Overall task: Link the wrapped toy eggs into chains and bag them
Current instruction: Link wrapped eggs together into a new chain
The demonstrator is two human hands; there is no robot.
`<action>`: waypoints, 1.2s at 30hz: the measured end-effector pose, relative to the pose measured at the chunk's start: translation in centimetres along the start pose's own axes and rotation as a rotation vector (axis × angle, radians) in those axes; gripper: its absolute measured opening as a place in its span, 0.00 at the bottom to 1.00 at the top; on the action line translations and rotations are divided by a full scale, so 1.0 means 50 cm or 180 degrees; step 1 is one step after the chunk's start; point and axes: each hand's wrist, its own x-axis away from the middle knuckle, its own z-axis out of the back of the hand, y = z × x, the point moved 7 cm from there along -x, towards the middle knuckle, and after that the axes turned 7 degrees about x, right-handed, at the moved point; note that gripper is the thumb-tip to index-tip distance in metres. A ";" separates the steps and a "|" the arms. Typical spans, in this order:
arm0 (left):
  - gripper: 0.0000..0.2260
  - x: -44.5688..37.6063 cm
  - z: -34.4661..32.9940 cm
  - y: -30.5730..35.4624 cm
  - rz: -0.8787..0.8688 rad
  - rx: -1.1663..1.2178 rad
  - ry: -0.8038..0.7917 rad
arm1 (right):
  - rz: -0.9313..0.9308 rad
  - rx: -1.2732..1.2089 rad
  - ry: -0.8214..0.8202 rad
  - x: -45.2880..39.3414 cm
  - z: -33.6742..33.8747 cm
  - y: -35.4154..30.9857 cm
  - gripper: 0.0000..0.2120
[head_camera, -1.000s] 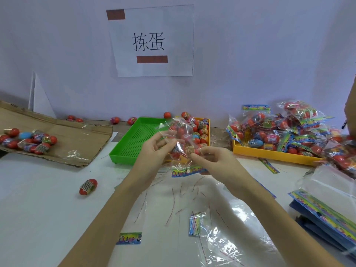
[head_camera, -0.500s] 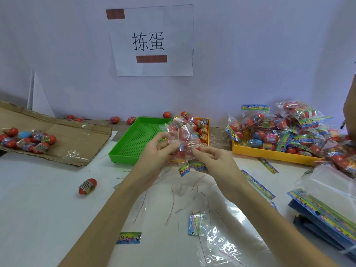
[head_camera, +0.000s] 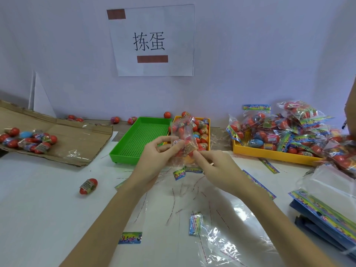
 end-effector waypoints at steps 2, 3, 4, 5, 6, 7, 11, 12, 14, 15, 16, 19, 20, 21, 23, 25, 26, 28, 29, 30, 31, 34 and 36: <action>0.14 0.003 -0.003 0.006 0.0001 0.0094 -0.0040 | -0.0181 -0.0378 0.0026 -0.001 0.007 0.007 0.26; 0.10 0.004 -0.005 0.008 -0.0001 0.0123 -0.0084 | -0.0269 -0.0684 0.0064 -0.001 0.011 0.010 0.28; 0.07 0.005 -0.007 0.009 0.0000 0.0140 -0.0138 | -0.0333 -0.1007 0.0095 -0.001 0.012 0.011 0.29; 0.07 0.005 -0.009 0.008 -0.0010 0.0126 -0.0196 | -0.0329 -0.1266 0.0130 -0.001 0.011 0.011 0.26; 0.10 0.005 -0.010 0.008 -0.0025 0.0075 -0.0229 | -0.0280 -0.1425 0.0186 0.000 0.011 0.011 0.20; 0.12 0.005 -0.010 0.008 -0.0060 -0.0027 -0.0235 | -0.0242 -0.1509 0.0254 0.000 0.010 0.010 0.13; 0.10 0.004 -0.004 0.012 -0.0296 -0.0607 -0.0107 | -0.0424 -0.1851 0.0354 0.001 0.002 0.021 0.07; 0.09 0.003 -0.002 0.013 -0.0329 -0.0654 -0.0063 | -0.0454 -0.1886 0.0375 0.002 0.002 0.022 0.07; 0.08 0.000 0.002 0.011 -0.0326 -0.0604 -0.0003 | -0.0425 -0.1843 0.0454 0.003 0.003 0.022 0.06; 0.07 0.000 0.003 0.011 -0.0320 -0.0554 0.0016 | -0.0412 -0.1817 0.0464 0.003 0.004 0.021 0.06; 0.07 0.000 0.005 0.012 -0.0324 -0.0493 0.0034 | -0.0401 -0.1798 0.0439 0.003 0.003 0.019 0.06; 0.06 -0.002 0.017 0.017 -0.0344 -0.0332 0.0138 | -0.0347 -0.1764 0.0441 -0.003 0.004 0.017 0.05; 0.06 -0.005 0.023 0.018 -0.0336 -0.0311 0.0204 | -0.0308 -0.1705 0.0530 -0.004 0.009 0.017 0.06; 0.05 -0.008 0.030 0.018 -0.0318 -0.0287 0.0277 | -0.0247 -0.1548 0.0664 -0.004 0.015 0.018 0.08; 0.02 -0.013 0.043 0.017 -0.0272 -0.0229 0.0394 | -0.0092 -0.0860 0.0947 -0.003 0.031 0.022 0.12; 0.04 -0.014 0.049 0.019 -0.0365 -0.0370 0.0475 | 0.0075 -0.0114 0.1007 -0.001 0.039 0.021 0.13; 0.04 -0.013 0.051 0.022 -0.0466 -0.0536 0.0498 | 0.0147 0.0020 0.0962 -0.001 0.038 0.021 0.14; 0.04 -0.011 0.047 0.026 -0.0624 -0.0750 0.0483 | 0.0267 -0.0096 0.0909 0.002 0.033 0.012 0.13; 0.04 -0.010 0.045 0.027 -0.0643 -0.0740 0.0467 | 0.0330 -0.0228 0.0918 0.004 0.030 0.004 0.11; 0.04 -0.010 0.042 0.026 -0.0636 -0.0695 0.0453 | 0.0399 -0.0348 0.0909 0.004 0.026 -0.006 0.11; 0.04 -0.010 0.039 0.026 -0.0621 -0.0639 0.0443 | 0.0459 -0.0424 0.0848 0.004 0.021 -0.016 0.13; 0.04 -0.007 0.032 0.023 -0.0584 -0.0401 0.0418 | 0.0483 -0.0376 0.0531 0.001 -0.001 -0.030 0.28; 0.05 -0.007 0.028 0.020 -0.0576 -0.0328 0.0387 | 0.0517 -0.0250 0.0559 0.004 -0.005 -0.029 0.28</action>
